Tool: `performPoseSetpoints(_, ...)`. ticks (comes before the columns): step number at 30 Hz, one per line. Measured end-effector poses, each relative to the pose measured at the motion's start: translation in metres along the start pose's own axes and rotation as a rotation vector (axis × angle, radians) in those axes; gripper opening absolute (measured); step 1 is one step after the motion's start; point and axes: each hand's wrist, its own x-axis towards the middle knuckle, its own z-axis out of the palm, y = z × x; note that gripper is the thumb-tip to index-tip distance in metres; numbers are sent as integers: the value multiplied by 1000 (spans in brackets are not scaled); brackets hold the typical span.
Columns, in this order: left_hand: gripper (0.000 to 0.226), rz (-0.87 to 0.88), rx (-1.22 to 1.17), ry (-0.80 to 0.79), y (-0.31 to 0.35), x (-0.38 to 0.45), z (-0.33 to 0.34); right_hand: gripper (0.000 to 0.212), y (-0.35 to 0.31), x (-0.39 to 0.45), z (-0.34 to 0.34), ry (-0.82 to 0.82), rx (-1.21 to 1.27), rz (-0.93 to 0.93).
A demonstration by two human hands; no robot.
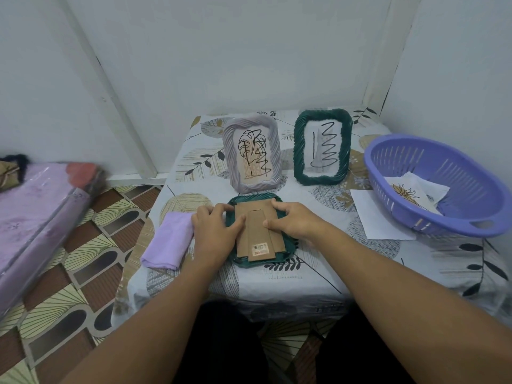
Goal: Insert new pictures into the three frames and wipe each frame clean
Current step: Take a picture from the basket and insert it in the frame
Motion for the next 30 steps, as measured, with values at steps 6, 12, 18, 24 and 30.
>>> performPoseSetpoints(6,42,-9,-7,-2,0,1,0,109,7,-1,2,76,-5,-37)
performPoseSetpoints(12,41,-27,-51,-9,-2,4,0,76,0,-22,5,264,-175,-185)
performPoseSetpoints(18,29,-31,-194,-20,2,7,-15,69,-14,-44,2,139,-517,-262)
performPoseSetpoints(24,10,41,-188,-505,12,-1,-58,73,-12,-42,1,121,-534,-229)
performPoseSetpoints(30,12,181,49,-642,33,-20,-97,71,-14,-42,2,119,-512,-209)
